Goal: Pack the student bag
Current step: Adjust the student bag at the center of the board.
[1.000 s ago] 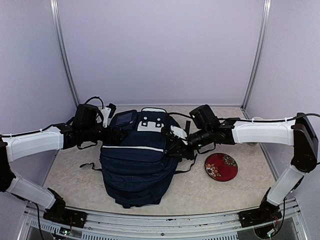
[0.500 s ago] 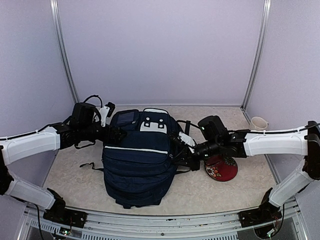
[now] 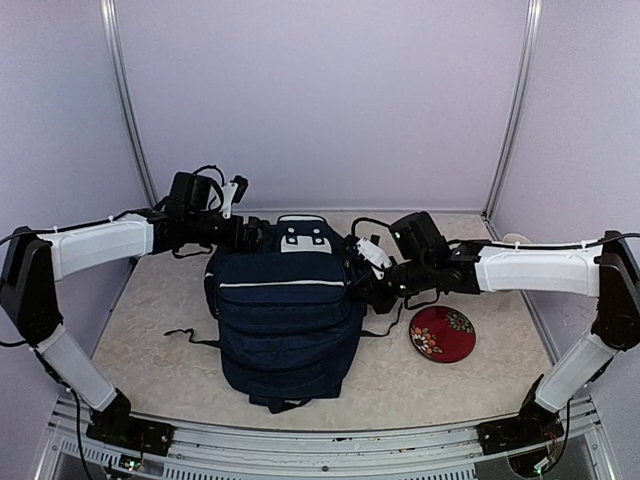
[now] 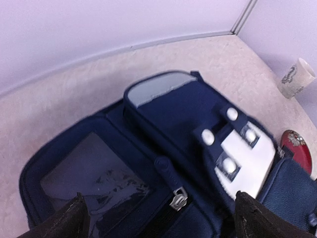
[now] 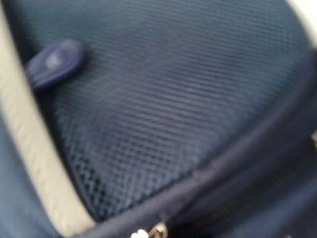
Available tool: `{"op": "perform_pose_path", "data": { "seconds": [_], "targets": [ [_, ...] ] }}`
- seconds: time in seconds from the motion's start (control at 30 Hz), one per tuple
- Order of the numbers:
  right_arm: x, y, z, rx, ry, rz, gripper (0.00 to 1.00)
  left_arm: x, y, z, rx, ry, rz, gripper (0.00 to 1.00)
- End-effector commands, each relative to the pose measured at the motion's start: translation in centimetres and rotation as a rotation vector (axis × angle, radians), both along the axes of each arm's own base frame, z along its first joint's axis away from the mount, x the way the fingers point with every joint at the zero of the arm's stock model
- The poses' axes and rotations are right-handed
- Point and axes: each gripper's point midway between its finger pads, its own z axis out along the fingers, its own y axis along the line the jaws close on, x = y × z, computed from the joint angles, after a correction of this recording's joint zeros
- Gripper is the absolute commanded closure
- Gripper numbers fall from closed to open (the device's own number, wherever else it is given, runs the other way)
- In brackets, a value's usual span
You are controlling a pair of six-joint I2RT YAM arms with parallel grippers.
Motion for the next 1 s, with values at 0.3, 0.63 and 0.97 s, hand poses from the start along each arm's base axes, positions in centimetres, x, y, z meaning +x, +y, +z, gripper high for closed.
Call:
{"op": "perform_pose_path", "data": {
  "seconds": [0.3, 0.63, 0.97],
  "targets": [
    [12.4, -4.9, 8.7, -0.059, -0.287, -0.303, 1.0, -5.0, 2.7, -8.9, -0.179, 0.137, 0.207, 0.01],
    [15.9, -3.3, 14.1, -0.009, -0.412, -0.258, 1.0, -11.0, -0.3, -8.1, -0.16, 0.035, 0.108, 0.02],
    [14.4, -0.8, 18.9, 0.155, -0.479, -0.126, 1.0, -14.2, -1.8, -5.3, -0.142, -0.159, 0.093, 0.04]
  ]
}}
